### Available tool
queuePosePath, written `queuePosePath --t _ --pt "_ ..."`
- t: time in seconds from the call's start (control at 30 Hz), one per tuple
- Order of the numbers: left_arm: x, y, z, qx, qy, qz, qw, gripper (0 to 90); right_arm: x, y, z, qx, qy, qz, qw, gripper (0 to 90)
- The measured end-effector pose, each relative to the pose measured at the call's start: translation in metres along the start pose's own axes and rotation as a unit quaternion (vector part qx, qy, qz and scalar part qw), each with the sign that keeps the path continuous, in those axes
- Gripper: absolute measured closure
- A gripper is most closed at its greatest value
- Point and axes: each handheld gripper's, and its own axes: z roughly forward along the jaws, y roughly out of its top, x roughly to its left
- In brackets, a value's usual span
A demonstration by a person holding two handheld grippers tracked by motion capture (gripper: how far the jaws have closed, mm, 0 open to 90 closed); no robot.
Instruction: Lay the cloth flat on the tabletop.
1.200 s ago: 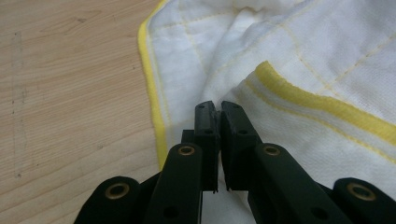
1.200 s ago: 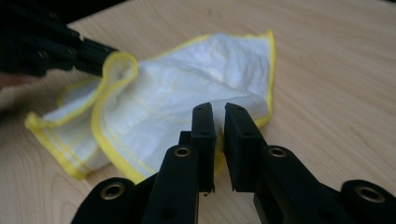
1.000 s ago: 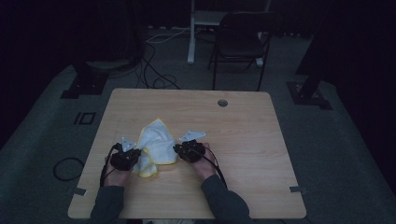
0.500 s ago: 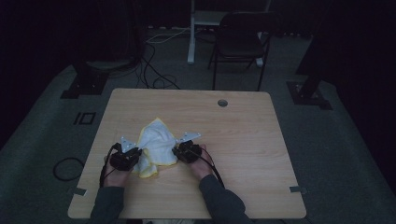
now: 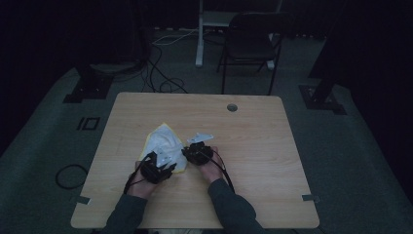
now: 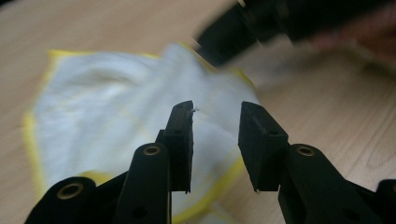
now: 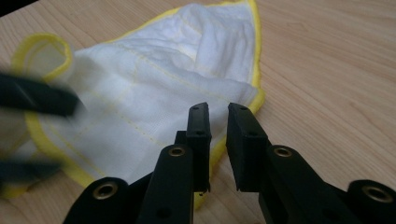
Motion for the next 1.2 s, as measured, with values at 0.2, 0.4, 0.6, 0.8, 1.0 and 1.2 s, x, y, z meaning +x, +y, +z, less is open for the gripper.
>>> queuePosePath --t 0.2,0.4,0.6,0.8,1.0,1.2 --pt "-0.016 -0.003 0.022 0.035 -0.019 0.011 0.9991 65.0 0.000 0.000 -0.007 -0.007 0.004 -0.010 0.9999 76.6" --pt "-0.021 0.004 0.036 0.050 -0.010 0.013 0.9986 65.6 -0.005 -0.002 -0.012 -0.013 0.001 -0.005 0.9999 75.6" --pt "-0.014 0.007 0.032 0.040 -0.018 -0.010 0.9990 87.2 -0.009 -0.003 -0.019 -0.015 -0.021 -0.014 0.9996 74.7" --pt "-0.002 0.011 0.015 -0.023 -0.080 -0.069 0.9942 78.2 -0.016 -0.005 -0.025 -0.020 -0.027 -0.005 0.9994 74.6" --pt "0.004 0.007 0.011 -0.023 -0.055 -0.077 0.9952 69.4 -0.013 -0.006 -0.027 -0.020 -0.018 -0.010 0.9996 73.6" --pt "0.022 0.002 -0.016 -0.054 -0.019 -0.092 0.9941 68.1 0.006 -0.015 -0.019 -0.005 0.006 -0.033 0.9994 73.0"
